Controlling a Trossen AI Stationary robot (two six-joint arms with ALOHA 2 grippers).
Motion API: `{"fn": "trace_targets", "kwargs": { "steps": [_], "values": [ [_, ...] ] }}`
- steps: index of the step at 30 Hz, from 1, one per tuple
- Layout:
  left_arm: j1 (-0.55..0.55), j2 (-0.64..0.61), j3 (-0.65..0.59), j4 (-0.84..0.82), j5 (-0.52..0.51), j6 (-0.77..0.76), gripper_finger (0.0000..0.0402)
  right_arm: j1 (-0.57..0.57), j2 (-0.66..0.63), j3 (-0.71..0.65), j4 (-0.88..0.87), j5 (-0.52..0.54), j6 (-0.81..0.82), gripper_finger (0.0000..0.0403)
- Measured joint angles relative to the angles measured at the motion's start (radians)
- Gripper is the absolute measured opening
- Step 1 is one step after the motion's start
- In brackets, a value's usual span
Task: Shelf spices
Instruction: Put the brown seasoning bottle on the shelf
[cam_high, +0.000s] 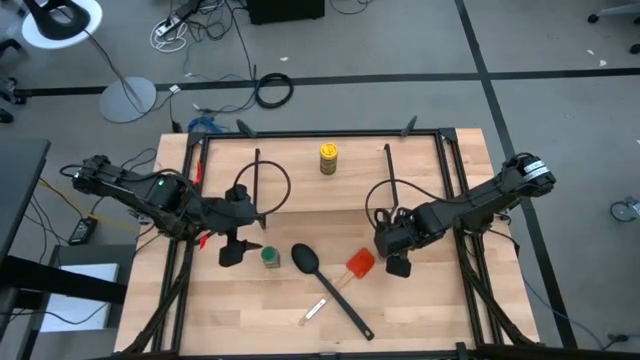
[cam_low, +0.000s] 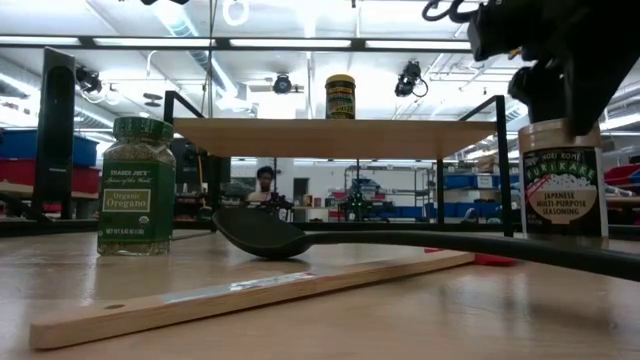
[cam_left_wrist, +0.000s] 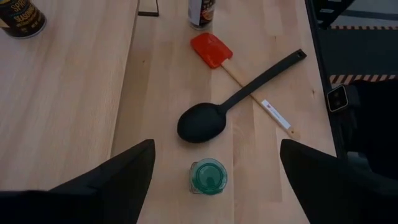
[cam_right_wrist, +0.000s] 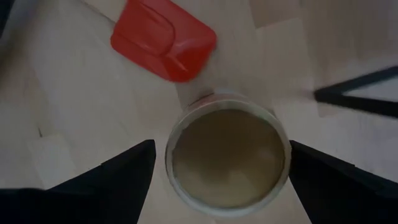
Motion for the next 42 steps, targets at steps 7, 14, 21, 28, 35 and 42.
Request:
{"fn": "trace_targets", "kwargs": {
  "steps": [7, 14, 21, 28, 35, 42],
  "values": [
    [0.0, 0.0, 0.0, -0.001, -0.012, 0.0, 0.0351, -0.04, 0.0, -0.037, 0.027, -0.062, -0.002, 0.0314],
    [0.0, 0.0, 0.0, -0.001, -0.014, 0.0, 0.0351, -0.051, 0.0, -0.032, 0.032, -0.092, -0.02, 0.027],
    [0.0, 0.0, 0.0, -0.001, -0.014, 0.0, 0.0351, -0.05, 0.0, 0.041, 0.013, -0.121, -0.047, 0.027],
    [0.0, 0.0, 0.0, -0.002, -0.013, 0.0, 0.035, -0.044, 0.0, 0.222, -0.058, -0.121, -0.105, 0.027],
    [0.0, 0.0, 0.0, -0.001, -0.013, 0.0, 0.035, -0.062, 0.0, 0.468, -0.104, -0.036, -0.261, 0.027],
    [0.0, 0.0, 0.0, 0.015, -0.013, 0.005, 0.0351, -0.209, 0.0, 0.61, -0.117, 0.016, -0.429, 0.027]
  ]
}}
